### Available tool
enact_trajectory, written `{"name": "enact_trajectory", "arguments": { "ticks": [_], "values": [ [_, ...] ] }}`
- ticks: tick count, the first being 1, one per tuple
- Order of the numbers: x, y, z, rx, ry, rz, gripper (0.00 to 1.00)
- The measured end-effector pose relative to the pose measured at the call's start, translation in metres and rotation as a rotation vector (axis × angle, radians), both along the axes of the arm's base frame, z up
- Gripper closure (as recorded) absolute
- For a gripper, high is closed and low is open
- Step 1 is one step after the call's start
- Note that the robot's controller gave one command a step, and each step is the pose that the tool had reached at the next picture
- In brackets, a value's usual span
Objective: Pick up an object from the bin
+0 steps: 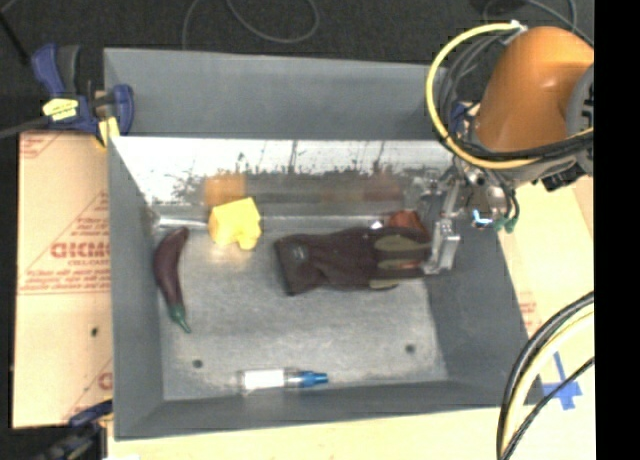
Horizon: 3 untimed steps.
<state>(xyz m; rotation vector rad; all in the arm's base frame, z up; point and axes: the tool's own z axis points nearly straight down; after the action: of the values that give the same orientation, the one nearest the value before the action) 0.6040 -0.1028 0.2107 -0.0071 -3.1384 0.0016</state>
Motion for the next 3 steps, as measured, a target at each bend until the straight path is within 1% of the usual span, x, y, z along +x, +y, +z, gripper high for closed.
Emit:
{"name": "enact_trajectory", "arguments": {
  "ticks": [1,2,3],
  "values": [
    [0.001,0.000,0.005,-0.001,-0.008,0.002,0.00],
    [0.014,0.018,-0.031,-0.001,-0.014,-0.055,0.00],
    [0.003,0.042,-0.109,-0.002,-0.014,0.074,1.00]
  ]
}}
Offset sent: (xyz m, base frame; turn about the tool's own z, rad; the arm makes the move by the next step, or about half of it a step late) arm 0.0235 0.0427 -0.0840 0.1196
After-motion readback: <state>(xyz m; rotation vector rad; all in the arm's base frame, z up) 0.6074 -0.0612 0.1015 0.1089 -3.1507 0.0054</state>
